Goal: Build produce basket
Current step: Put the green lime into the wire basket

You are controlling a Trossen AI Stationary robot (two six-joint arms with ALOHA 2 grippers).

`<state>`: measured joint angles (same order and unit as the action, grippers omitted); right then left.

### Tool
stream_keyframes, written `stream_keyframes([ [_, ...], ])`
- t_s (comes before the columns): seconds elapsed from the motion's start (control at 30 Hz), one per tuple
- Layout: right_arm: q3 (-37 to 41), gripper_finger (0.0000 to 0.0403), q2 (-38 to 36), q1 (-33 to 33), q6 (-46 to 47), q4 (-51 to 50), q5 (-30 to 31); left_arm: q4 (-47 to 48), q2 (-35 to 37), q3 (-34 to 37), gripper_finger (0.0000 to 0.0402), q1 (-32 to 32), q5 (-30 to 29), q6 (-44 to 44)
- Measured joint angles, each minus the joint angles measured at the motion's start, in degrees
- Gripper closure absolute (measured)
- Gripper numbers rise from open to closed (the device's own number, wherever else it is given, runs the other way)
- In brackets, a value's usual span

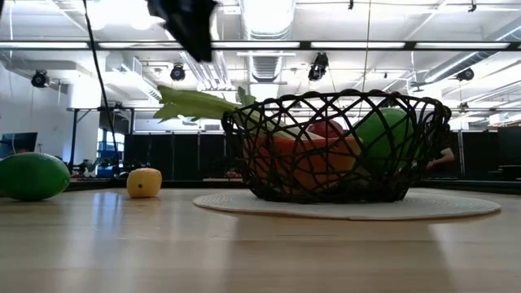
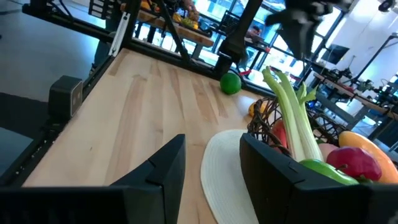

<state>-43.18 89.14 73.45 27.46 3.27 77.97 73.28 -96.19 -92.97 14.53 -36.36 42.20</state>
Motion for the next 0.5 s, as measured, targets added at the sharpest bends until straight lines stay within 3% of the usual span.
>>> stream_keyframes([
  [0.27, 0.2, 0.0264, 0.0, 0.0, -0.1, 0.0, 0.0, 12.6, 1.8, 6.3, 0.0229, 9.9, 0.2, 24.9],
  [0.5, 0.2, 0.0264, 0.0, 0.0, -0.5, 0.0, 0.0, 13.7, 3.6, 19.2, 0.0229, 10.8, 11.8, 36.2],
])
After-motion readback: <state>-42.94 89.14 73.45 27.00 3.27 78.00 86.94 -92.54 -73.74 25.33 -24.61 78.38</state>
